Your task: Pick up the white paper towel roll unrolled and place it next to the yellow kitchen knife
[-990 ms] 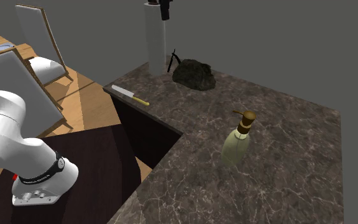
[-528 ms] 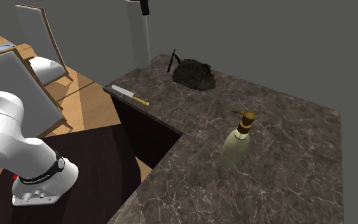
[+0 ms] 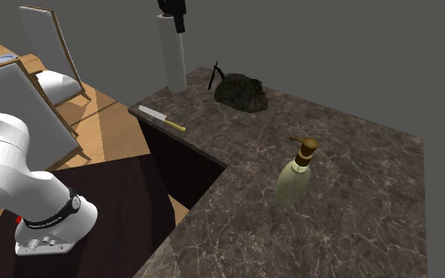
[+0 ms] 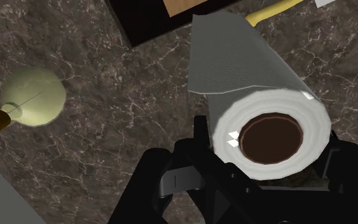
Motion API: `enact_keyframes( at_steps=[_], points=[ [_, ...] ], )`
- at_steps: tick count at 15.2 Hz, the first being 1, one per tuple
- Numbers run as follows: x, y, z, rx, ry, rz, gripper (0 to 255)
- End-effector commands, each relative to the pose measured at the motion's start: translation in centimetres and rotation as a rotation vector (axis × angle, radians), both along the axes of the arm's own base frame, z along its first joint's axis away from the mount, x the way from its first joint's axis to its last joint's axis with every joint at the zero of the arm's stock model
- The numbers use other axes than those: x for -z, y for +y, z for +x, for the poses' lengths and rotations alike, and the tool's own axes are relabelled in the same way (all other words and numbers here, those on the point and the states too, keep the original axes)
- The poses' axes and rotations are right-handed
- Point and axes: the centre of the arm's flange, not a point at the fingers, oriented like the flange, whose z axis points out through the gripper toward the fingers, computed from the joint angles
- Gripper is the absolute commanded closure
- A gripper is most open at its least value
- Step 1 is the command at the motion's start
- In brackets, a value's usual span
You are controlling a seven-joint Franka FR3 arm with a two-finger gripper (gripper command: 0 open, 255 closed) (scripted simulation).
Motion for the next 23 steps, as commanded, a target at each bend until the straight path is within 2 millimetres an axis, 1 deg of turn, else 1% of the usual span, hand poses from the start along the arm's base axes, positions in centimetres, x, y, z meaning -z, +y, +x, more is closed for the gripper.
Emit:
enact_keyframes(
  at_steps=[1,23],
  points=[
    [1.1,0.0,0.1,0.000,0.000,0.000,255],
    [12.7,0.0,0.1,0.000,0.000,0.000,255]
  ],
)
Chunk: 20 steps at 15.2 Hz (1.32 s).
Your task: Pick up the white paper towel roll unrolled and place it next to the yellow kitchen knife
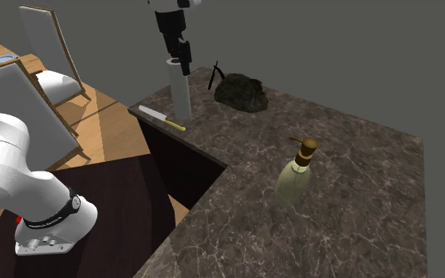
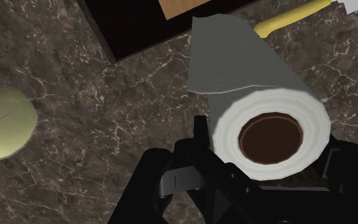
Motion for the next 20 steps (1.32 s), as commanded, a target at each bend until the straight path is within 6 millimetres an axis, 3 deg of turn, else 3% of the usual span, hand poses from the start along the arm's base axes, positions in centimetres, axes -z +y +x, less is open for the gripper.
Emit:
enact_keyframes(
  at_steps=[1,20],
  points=[
    [1.0,-0.1,0.0,0.000,-0.001,0.000,255],
    [11.0,-0.1,0.0,0.000,-0.001,0.000,255]
  ],
)
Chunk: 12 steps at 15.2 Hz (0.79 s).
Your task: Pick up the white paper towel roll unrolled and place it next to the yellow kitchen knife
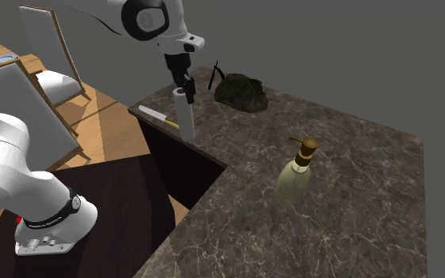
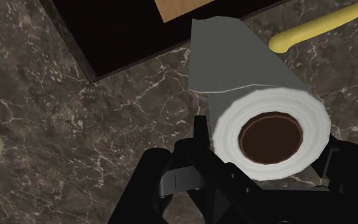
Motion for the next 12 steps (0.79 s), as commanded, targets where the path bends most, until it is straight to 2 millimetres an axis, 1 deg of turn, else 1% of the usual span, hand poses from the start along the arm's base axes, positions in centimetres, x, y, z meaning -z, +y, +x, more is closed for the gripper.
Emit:
enact_keyframes(
  at_steps=[1,8,9,12],
  points=[
    [0.92,0.04,-0.09,0.000,-0.001,0.000,255],
    [0.92,0.04,-0.09,0.000,-0.001,0.000,255],
    [0.92,0.04,-0.09,0.000,-0.001,0.000,0],
    [0.92,0.04,-0.09,0.000,-0.001,0.000,0]
  ],
)
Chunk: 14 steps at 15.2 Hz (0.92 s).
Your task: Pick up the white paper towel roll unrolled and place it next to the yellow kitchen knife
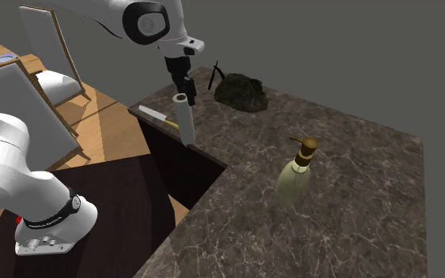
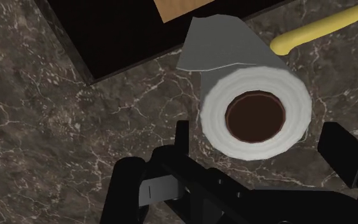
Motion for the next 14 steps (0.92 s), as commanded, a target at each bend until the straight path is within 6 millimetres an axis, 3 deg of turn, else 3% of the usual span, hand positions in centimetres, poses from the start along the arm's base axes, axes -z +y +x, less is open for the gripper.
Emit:
enact_keyframes(
  at_steps=[1,2,6,14],
  points=[
    [0.0,0.0,0.0,0.000,0.000,0.000,0],
    [0.0,0.0,0.0,0.000,0.000,0.000,0],
    [-5.0,0.2,-0.4,0.000,0.000,0.000,0],
    [-5.0,0.2,-0.4,0.000,0.000,0.000,0]
  ],
)
